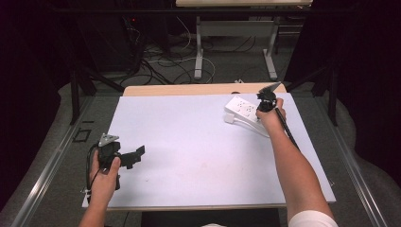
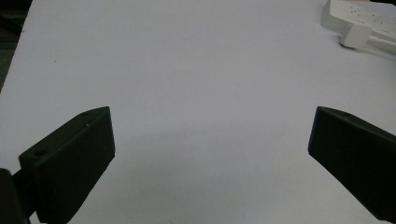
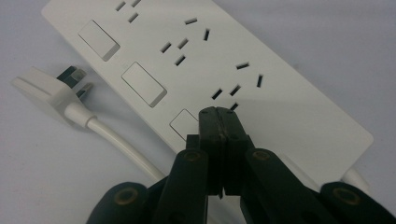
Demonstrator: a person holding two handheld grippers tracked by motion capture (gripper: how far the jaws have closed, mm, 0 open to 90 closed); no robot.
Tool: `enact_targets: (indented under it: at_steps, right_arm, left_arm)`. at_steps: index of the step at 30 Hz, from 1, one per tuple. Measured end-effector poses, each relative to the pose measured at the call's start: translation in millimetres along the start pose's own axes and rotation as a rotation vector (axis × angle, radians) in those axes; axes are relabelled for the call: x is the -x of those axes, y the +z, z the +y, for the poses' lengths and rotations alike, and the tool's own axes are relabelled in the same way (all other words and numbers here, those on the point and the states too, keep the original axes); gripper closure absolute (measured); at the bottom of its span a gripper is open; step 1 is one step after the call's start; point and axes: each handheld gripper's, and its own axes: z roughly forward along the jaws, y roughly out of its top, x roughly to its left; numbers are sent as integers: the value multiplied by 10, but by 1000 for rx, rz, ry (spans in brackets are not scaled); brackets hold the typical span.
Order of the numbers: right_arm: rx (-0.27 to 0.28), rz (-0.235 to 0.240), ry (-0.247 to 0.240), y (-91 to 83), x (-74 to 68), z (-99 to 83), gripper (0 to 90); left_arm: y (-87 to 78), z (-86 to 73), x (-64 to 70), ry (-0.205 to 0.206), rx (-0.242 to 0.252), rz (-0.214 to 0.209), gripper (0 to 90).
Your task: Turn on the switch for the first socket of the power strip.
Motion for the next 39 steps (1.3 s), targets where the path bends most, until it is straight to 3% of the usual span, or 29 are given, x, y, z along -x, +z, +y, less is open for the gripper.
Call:
enact_targets:
  at_steps: [10,13,16,21,31,33,39]
  right_arm:
    - [-26,-13,-7,32,22,-8,900]
    - [-25,3,-6,30,28,-9,900]
    - [-34,-20,-10,33,29,-12,900]
    - [-7,30,45,60,96,-41,899]
    - [-3,28,30,41,95,-37,896]
    - [3,48,47,38,89,-33,892]
    - [5,45,47,35,84,-32,883]
  left_arm:
    - [1,-3,-4,0,-1,0,6]
    - [0,-1,-5,2,0,1,6]
    - [-1,-1,-5,2,1,1,6]
    - [0,2,-3,2,-9,-2,6]
    - [17,-4,3,-1,-2,-2,6]
    - [16,-6,4,-2,-4,-2,6]
    - [14,-4,3,-1,-2,-2,6]
